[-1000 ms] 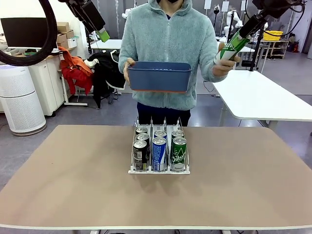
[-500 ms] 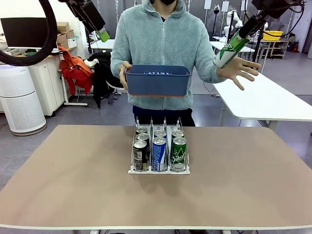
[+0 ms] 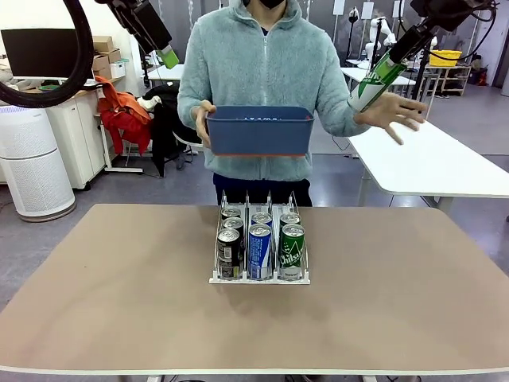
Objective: Fill the beverage cans into the dispenser.
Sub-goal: Place the picked Sprite in the line of the Automatic Can Dispenser with the same cans.
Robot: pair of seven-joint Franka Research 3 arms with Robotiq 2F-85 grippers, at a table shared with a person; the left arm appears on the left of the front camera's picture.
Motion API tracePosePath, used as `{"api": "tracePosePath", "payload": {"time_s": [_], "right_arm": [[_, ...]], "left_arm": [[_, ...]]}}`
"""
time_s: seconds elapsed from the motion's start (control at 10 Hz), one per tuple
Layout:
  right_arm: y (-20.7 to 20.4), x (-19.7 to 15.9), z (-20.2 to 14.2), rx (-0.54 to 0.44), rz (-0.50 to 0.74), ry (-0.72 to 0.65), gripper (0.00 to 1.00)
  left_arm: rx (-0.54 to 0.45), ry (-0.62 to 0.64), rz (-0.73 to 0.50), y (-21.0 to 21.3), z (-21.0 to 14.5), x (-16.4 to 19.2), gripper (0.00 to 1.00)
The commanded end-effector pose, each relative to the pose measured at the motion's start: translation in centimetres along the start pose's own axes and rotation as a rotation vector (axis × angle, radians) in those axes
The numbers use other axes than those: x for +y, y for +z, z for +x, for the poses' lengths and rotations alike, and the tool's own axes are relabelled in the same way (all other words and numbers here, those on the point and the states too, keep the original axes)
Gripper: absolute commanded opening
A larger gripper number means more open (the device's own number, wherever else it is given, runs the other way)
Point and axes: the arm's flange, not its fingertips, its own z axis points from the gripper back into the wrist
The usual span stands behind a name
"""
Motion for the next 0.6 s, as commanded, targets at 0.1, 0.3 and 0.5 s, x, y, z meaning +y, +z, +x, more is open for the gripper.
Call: {"api": "tracePosePath", "payload": {"time_s": [0.1,0.3,0.5], "right_arm": [[-0.2,3.8,-2.3,0.003,-0.049,-0.083,0.58],[-1.7,6.4,-4.7,0.022,-0.14,-0.195,0.58],[-2.8,8.5,-8.0,0.087,-0.08,-0.226,0.58]], "left_arm": [[0.0,0.001,0.0,0.1,-0.2,0.1,1.0],[0.0,0.001,0.0,0.1,-0.2,0.1,1.0],[0.0,0.001,0.0,0.1,-0.2,0.1,1.0]]}}
